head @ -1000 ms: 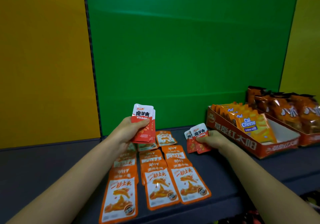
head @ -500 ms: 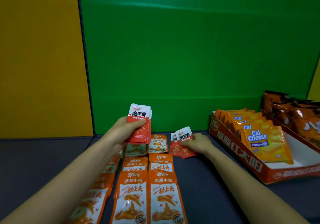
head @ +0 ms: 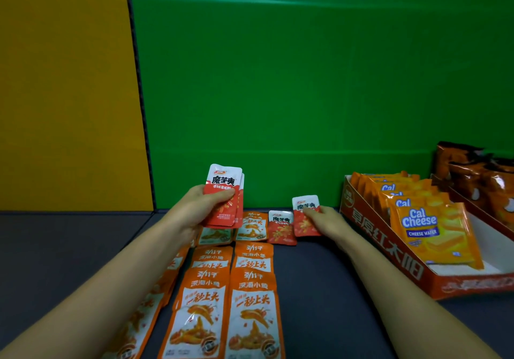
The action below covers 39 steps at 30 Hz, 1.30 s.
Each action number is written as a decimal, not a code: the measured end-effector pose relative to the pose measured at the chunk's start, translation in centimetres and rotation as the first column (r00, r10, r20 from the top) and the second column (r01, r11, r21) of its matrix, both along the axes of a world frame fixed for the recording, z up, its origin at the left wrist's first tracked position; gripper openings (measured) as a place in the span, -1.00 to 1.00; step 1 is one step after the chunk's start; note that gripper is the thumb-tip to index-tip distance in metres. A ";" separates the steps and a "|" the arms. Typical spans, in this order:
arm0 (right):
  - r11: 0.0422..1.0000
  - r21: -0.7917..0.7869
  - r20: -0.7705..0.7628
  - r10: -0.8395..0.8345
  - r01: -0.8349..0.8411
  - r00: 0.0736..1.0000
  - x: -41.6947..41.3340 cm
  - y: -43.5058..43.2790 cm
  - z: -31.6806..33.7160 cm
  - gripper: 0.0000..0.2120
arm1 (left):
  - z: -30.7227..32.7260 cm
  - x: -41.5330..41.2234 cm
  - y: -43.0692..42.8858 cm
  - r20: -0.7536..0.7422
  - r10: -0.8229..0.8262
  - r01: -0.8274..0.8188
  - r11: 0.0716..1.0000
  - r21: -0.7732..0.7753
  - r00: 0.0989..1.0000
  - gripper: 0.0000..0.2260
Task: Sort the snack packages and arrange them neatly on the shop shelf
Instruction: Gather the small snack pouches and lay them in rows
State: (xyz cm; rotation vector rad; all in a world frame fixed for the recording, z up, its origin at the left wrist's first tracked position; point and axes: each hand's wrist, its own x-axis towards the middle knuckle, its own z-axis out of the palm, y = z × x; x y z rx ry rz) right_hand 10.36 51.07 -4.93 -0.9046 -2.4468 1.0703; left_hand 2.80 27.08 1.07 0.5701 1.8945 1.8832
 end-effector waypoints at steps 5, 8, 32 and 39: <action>0.985 0.173 0.192 -0.045 0.012 0.980 0.2 0.5 -0.1 -0.58 | -0.5 0.0 0.5 0.046 -0.018 0.019 1.000 -0.020 0.999 -0.92; 0.967 0.251 0.224 -0.093 0.035 0.970 -0.2 0.4 -0.5 -0.54 | -0.8 0.2 1.0 0.082 -0.032 0.033 0.999 -0.010 0.996 -0.93; 0.992 0.106 -0.297 0.094 -0.066 0.950 2.2 -7.6 2.3 -0.69 | -1.9 1.4 4.6 0.132 -0.153 0.160 0.986 -0.043 0.979 -0.87; 0.970 0.203 -0.263 -0.079 0.135 0.961 4.0 -4.0 2.5 -0.65 | -1.5 0.8 4.7 0.126 -0.117 0.117 0.993 0.003 0.985 -0.95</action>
